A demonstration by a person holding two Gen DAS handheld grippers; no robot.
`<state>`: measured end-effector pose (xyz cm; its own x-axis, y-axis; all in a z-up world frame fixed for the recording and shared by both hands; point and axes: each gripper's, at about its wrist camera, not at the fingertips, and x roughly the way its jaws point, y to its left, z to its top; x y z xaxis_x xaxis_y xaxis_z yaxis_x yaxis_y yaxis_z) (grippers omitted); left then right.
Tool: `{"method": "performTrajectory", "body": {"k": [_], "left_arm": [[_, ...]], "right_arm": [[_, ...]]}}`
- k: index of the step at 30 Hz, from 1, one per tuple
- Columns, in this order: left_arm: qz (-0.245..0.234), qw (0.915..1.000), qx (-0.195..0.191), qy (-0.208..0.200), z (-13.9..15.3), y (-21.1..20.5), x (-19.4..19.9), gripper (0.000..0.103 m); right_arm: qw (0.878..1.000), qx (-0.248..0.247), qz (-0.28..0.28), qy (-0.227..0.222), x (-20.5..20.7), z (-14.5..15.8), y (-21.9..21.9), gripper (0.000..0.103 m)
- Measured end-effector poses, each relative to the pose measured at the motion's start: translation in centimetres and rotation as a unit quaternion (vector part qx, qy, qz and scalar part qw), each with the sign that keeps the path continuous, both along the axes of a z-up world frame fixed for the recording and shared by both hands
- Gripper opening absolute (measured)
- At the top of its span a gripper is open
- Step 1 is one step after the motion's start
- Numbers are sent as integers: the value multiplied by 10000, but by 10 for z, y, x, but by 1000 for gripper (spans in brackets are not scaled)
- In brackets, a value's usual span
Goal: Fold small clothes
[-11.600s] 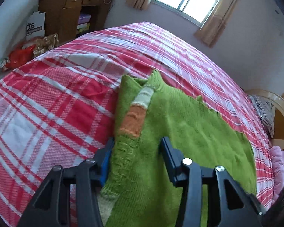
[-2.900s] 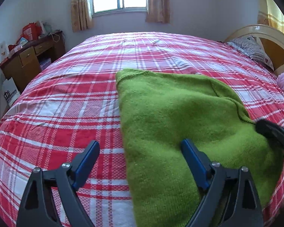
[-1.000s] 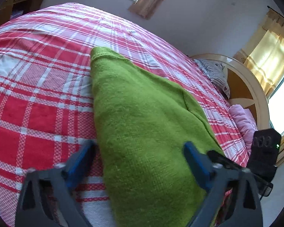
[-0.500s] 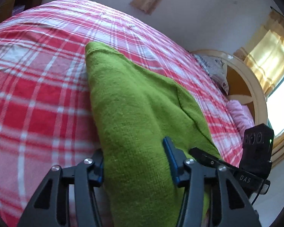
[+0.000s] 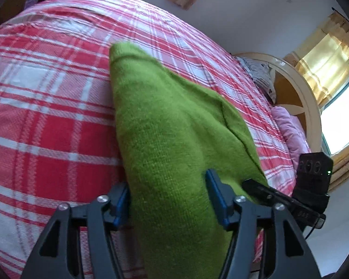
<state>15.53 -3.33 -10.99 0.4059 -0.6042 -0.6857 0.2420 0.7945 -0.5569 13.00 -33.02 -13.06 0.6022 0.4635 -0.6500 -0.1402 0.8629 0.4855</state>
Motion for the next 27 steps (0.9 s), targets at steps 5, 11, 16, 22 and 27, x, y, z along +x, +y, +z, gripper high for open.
{"method": "performTrajectory", "body": {"k": [5, 11, 16, 22, 27], "left_arm": [[114, 9999, -5, -82, 0, 1, 8, 77], [31, 9997, -122, -188, -11, -6, 12, 87], [-61, 9987, 217, -453, -10, -20, 6, 90], [5, 9976, 434, -545, -9, -25, 2, 76], [29, 9968, 681, -413, -3, -31, 4, 62]], "right_arm": [[9986, 201, -315, -372, 2, 13, -21, 76], [9998, 110, -66, -119, 23, -10, -11, 77], [9996, -42, 73, -271, 21, -11, 0, 79], [9988, -294, 353, -142, 18, -9, 16, 75], [9994, -314, 135, -27, 20, -7, 23, 58]]}}
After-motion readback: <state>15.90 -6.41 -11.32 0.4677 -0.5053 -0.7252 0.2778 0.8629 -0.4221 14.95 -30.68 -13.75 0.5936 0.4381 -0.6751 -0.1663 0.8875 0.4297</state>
